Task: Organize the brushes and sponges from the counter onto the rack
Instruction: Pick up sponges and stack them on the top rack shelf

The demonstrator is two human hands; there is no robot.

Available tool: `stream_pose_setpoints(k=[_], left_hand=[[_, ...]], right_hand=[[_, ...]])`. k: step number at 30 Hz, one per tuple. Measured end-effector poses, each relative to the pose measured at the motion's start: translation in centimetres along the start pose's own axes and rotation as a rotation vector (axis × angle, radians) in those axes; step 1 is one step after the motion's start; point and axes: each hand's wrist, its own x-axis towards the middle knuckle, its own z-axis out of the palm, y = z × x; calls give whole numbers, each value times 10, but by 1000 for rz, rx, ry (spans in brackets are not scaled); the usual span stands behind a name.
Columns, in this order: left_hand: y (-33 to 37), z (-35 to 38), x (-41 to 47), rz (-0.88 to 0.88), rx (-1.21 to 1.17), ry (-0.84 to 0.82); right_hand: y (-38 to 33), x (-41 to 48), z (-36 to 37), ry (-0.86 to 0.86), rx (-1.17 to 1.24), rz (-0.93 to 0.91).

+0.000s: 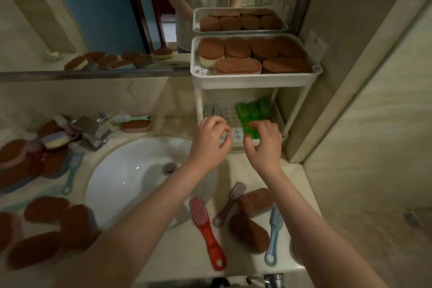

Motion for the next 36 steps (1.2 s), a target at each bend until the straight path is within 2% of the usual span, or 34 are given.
stream_pose_setpoints(k=[3, 6, 10, 14, 18, 23, 25, 31, 36], left_hand=[[-17, 19, -33, -113, -11, -149], [-28, 34, -59, -244, -36, -351], [-34, 50, -85, -285, -62, -545], [-30, 55, -100, -368, -132, -796], [-26, 61, -113, -337, -111, -934], [-25, 70, -123, -334, -115, -953], [-24, 71, -125, -327, -99, -957], [-15, 80, -130, -233, 29, -1023], [-5, 95, -135, -98, 193, -1106]], right_hand=[[16, -37, 10, -171, -43, 67], [37, -69, 15, -412, -139, 173], [56, -97, 7, -676, -198, 293], [66, -104, -4, -915, -161, 270], [77, -111, 1, -1055, -222, 181], [78, -107, 7, -1045, -267, 90], [77, -103, 4, -976, -193, 129], [76, -94, 0, -621, 9, 343], [72, -92, 0, -498, 108, 456]])
